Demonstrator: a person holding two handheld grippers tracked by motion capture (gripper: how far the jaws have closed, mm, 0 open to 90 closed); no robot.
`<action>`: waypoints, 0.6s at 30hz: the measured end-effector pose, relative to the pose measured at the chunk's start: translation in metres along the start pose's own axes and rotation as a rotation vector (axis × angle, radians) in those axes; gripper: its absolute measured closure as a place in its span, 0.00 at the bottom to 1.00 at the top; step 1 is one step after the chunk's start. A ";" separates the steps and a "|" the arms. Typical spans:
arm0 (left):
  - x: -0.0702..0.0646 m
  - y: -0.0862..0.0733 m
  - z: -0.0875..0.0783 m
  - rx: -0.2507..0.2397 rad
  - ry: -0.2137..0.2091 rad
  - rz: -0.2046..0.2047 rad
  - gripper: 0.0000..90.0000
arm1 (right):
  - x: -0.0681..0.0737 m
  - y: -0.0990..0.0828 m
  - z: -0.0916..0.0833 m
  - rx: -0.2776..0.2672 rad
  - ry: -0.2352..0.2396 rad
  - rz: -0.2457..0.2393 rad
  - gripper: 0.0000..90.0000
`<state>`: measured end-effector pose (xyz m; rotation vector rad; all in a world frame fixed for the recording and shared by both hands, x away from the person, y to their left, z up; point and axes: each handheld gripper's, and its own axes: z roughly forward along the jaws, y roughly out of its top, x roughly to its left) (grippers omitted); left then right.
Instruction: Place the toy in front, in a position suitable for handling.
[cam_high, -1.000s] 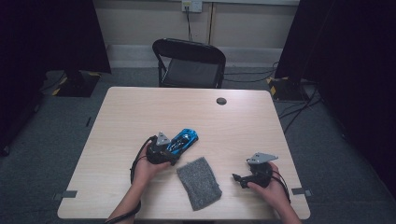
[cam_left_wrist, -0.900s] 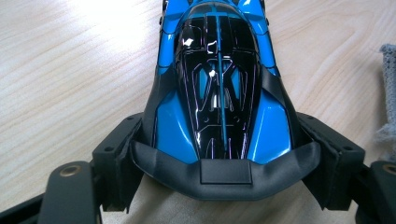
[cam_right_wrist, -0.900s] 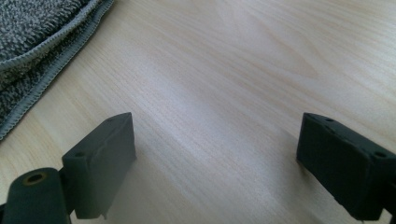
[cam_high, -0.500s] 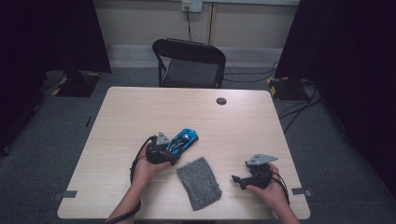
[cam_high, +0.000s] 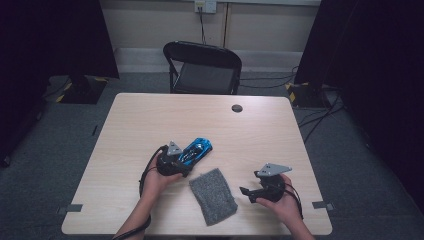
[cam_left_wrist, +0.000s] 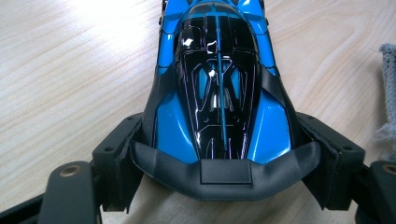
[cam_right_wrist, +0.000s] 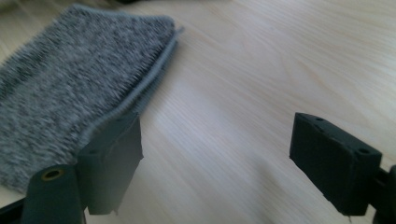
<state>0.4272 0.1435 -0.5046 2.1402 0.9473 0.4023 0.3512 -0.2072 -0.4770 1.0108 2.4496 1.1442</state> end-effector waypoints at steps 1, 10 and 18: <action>0.000 0.000 0.000 0.000 -0.001 -0.001 0.27 | 0.003 0.002 0.000 -0.007 0.014 0.005 0.19; 0.000 0.000 0.000 0.000 -0.001 -0.001 0.27 | 0.021 0.015 0.008 -0.028 0.075 0.001 0.19; 0.000 0.000 0.000 0.000 -0.002 0.000 0.27 | 0.035 0.022 0.015 -0.031 0.113 0.002 0.20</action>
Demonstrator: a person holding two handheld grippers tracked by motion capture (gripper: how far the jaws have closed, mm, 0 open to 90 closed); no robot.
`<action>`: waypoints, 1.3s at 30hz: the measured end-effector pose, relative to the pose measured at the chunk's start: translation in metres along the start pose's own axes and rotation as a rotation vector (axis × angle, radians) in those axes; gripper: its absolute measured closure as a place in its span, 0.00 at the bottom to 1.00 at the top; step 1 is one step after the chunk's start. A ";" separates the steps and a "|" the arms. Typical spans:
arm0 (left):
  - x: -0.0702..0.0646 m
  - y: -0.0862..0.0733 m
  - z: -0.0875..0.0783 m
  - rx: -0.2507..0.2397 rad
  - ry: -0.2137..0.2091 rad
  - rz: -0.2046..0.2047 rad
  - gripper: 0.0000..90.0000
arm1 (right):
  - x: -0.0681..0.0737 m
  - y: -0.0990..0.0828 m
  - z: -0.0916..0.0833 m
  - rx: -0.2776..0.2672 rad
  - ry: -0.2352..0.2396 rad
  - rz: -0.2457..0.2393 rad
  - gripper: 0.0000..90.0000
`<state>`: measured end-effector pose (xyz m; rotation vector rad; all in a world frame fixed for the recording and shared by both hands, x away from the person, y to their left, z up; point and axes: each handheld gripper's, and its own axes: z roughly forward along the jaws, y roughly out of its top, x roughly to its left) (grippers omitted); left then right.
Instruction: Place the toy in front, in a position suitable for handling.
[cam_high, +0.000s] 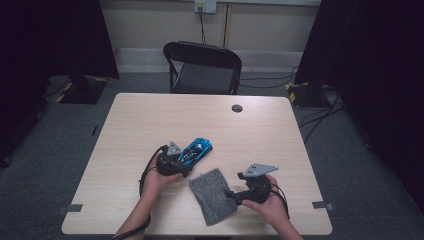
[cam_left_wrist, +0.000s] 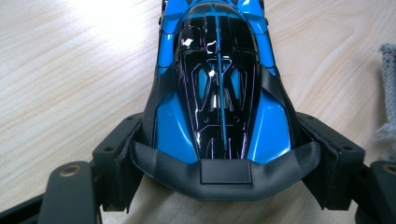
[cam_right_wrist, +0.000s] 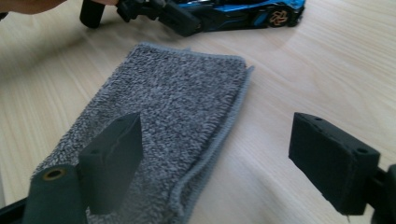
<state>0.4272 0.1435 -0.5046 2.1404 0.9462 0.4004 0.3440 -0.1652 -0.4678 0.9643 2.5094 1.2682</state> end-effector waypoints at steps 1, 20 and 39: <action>0.000 0.000 0.000 0.000 0.000 0.000 0.27 | 0.002 0.000 0.001 0.002 0.005 -0.004 0.20; 0.000 0.000 0.000 0.000 0.004 0.012 0.27 | 0.041 -0.003 0.021 0.028 0.080 -0.076 0.34; 0.000 0.000 0.000 0.001 -0.001 0.004 0.27 | 0.051 -0.018 0.033 0.071 -0.011 -0.137 0.49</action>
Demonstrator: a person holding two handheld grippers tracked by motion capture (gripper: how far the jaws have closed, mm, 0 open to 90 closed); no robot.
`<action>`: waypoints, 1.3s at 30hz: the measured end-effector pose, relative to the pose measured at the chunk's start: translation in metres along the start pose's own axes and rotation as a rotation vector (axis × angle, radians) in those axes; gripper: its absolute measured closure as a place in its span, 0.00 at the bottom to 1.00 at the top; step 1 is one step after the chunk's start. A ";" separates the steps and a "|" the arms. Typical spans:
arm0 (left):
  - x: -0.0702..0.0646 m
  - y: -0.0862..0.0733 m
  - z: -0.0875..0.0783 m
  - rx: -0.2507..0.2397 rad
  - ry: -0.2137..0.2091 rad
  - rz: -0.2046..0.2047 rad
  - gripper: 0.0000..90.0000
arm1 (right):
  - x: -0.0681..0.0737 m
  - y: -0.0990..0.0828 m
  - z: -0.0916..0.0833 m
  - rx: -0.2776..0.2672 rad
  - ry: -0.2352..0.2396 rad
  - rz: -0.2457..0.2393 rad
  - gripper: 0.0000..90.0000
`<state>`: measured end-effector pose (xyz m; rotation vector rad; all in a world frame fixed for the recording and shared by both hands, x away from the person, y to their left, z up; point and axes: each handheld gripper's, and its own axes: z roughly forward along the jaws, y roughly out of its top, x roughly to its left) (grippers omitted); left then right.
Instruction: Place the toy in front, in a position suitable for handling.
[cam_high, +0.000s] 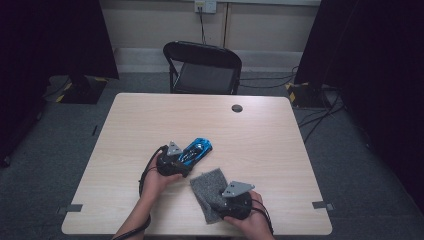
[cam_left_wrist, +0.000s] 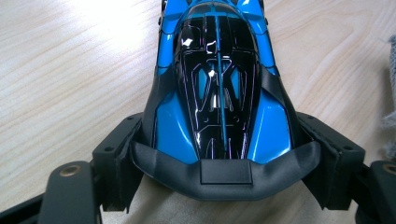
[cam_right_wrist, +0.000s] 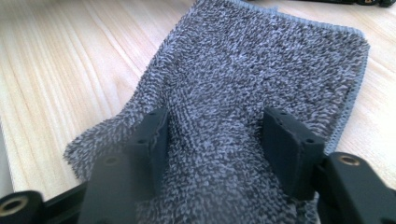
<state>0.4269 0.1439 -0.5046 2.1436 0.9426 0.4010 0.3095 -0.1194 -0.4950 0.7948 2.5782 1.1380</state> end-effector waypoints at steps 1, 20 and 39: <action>0.000 0.000 0.000 0.000 0.000 -0.001 0.27 | -0.001 0.000 0.000 -0.002 -0.001 -0.001 0.50; 0.000 0.001 0.002 0.013 -0.008 0.001 0.20 | -0.008 0.000 -0.002 0.000 0.017 0.011 0.65; -0.004 0.001 0.003 0.042 -0.022 0.018 0.04 | -0.012 0.003 -0.002 0.016 0.015 0.014 0.77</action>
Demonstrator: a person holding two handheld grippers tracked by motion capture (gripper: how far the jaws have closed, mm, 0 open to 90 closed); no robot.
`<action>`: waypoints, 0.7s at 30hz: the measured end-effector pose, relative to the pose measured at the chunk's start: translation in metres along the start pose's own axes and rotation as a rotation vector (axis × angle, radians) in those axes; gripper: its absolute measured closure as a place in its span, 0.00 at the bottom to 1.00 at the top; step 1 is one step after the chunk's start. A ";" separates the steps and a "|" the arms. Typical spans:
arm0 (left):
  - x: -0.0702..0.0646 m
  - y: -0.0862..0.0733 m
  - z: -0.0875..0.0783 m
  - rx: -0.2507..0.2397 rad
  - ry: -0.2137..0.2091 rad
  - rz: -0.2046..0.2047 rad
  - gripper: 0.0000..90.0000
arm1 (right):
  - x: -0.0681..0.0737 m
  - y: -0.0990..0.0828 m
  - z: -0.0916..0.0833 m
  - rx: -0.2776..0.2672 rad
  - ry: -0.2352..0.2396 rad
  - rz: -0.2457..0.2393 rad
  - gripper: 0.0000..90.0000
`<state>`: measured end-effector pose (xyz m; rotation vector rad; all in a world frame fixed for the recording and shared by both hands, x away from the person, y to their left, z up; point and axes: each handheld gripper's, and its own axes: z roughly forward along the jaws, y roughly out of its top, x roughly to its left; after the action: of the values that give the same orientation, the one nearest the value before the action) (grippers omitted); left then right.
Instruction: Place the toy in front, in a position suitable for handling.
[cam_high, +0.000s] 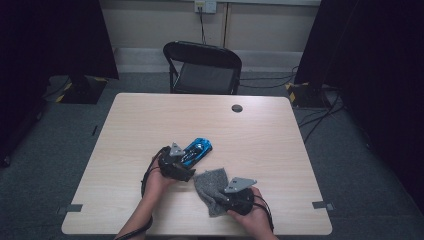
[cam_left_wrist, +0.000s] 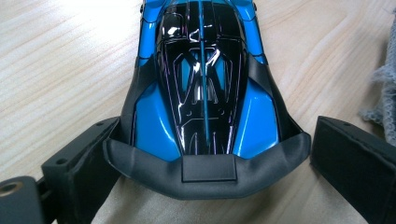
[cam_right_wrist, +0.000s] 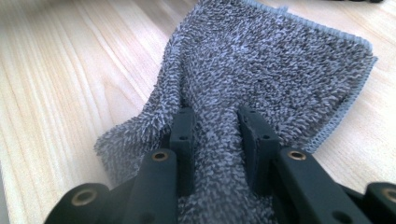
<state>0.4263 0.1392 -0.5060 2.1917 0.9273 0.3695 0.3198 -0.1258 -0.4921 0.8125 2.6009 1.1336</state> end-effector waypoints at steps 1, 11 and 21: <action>0.000 0.000 0.000 0.002 0.002 -0.001 0.04 | 0.000 0.000 0.000 0.000 0.000 0.000 0.77; 0.002 0.000 0.000 0.013 0.021 -0.029 0.00 | -0.001 0.000 0.000 -0.001 0.003 -0.002 0.77; 0.002 0.001 0.000 0.002 0.043 -0.045 0.05 | -0.001 0.000 0.000 0.001 0.003 -0.002 0.77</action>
<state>0.4283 0.1400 -0.5057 2.1687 0.9988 0.3965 0.3207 -0.1261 -0.4920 0.8084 2.6042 1.1346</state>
